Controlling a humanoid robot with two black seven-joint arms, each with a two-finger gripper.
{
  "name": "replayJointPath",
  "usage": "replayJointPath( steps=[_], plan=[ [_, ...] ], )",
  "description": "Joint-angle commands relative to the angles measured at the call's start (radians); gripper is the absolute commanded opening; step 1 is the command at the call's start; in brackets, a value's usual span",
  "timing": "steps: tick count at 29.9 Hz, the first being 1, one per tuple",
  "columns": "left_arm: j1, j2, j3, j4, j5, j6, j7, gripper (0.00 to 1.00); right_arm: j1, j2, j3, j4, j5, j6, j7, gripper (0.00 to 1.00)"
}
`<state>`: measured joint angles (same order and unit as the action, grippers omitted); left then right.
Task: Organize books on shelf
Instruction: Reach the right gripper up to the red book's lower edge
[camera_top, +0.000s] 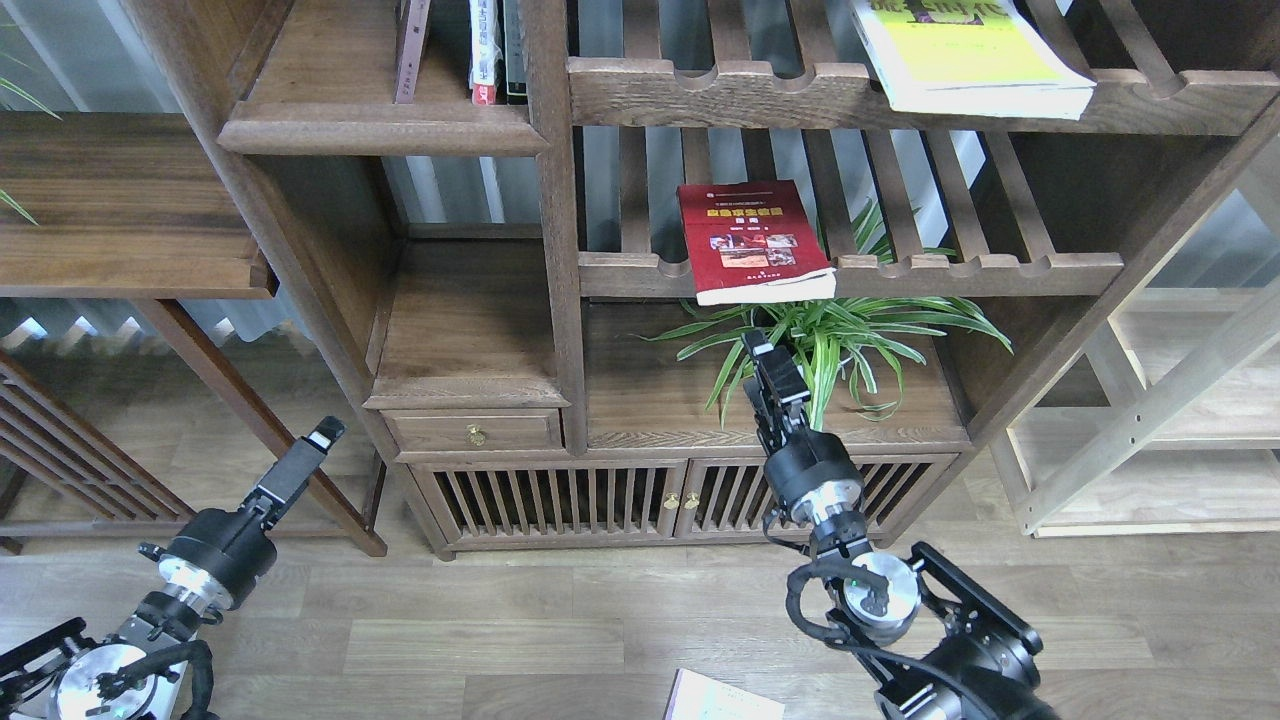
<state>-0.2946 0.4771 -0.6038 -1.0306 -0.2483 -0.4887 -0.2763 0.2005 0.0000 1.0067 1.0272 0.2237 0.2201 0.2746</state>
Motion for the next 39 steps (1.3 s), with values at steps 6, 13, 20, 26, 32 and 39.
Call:
replayJointPath(
  steps=[6, 13, 20, 26, 32, 39],
  plan=[
    [0.000, 0.006, -0.004, -0.005, -0.002, 0.000, 0.000, 0.99, 0.103, 0.000, 0.007, -0.097, 0.003, -0.019, 0.002, 0.86],
    [0.011, 0.040, -0.019, -0.011, -0.005, 0.000, -0.001, 0.99, 0.215, 0.000, 0.009, -0.211, 0.037, -0.027, 0.002, 0.86],
    [0.022, 0.067, -0.031, -0.011, -0.019, 0.000, -0.003, 0.99, 0.280, 0.000, 0.010, -0.300, 0.072, -0.027, 0.002, 0.87],
    [0.022, 0.066, -0.033, -0.011, -0.025, 0.000, -0.001, 0.99, 0.280, 0.000, 0.004, -0.299, 0.074, -0.027, 0.002, 0.88],
    [0.020, 0.064, -0.033, -0.011, -0.025, 0.000, -0.001, 0.99, 0.296, 0.000, -0.002, -0.299, 0.080, -0.027, 0.003, 0.88],
    [0.022, 0.066, -0.034, -0.013, -0.025, 0.000, -0.003, 0.99, 0.307, 0.000, -0.004, -0.297, 0.109, -0.027, 0.014, 0.88]
  ],
)
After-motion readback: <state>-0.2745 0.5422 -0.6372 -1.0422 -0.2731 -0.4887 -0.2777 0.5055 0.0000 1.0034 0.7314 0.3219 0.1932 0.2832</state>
